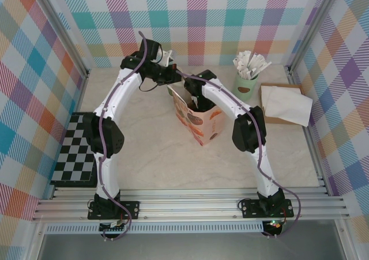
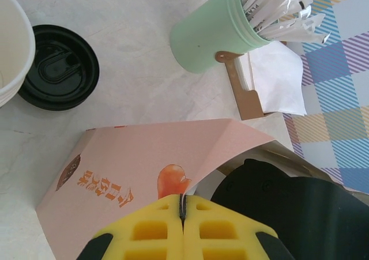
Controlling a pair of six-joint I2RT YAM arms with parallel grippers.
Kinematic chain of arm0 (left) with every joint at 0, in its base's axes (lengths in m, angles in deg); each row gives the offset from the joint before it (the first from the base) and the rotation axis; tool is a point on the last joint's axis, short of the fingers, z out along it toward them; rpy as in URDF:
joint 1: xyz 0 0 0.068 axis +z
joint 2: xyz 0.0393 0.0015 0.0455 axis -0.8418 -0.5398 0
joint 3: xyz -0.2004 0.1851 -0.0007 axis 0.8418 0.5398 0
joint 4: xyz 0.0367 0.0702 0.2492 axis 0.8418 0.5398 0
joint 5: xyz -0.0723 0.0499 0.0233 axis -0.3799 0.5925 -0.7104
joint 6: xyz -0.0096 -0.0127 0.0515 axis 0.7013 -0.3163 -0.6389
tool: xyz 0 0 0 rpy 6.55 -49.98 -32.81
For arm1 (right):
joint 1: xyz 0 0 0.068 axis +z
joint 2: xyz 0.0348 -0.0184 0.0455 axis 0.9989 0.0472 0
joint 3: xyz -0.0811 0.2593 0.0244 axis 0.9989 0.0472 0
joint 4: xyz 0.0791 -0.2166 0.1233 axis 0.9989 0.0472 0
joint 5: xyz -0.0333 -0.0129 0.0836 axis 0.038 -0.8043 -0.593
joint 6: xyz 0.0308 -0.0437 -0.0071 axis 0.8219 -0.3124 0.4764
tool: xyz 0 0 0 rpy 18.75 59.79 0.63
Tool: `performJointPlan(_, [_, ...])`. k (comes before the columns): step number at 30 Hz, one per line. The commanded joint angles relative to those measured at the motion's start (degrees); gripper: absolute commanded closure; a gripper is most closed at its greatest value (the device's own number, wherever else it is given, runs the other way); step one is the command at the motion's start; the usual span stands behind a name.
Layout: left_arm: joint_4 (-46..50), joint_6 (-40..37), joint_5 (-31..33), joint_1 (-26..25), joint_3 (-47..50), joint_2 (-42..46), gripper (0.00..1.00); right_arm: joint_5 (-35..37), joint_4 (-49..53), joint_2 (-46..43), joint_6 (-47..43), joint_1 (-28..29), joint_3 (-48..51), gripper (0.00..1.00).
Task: Pack the takeout coffee
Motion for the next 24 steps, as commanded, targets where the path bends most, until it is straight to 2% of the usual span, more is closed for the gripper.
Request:
performJointPlan(1, [2.77,-1.66,-0.44,0.28,-2.19,-0.42,1.0,5.8,-0.06,7.61,1.55,-0.94,1.93,0.49])
performJointPlan(4, [3.24,-2.01,-0.2,-0.07,-1.88,-0.15,1.0,5.46,0.48,7.65,1.34,-0.97,0.35,0.49])
performJointPlan(15, [2.28,-1.96,-0.81,-0.18,0.64,1.25,1.0,2.41,-5.74,14.3,-0.77,-1.06,3.93,0.5])
performJointPlan(24, [1.59,-1.8,-1.16,-0.18,1.08,1.51,1.0,-1.15,-6.97,12.67,-2.2,0.47,5.19,0.5])
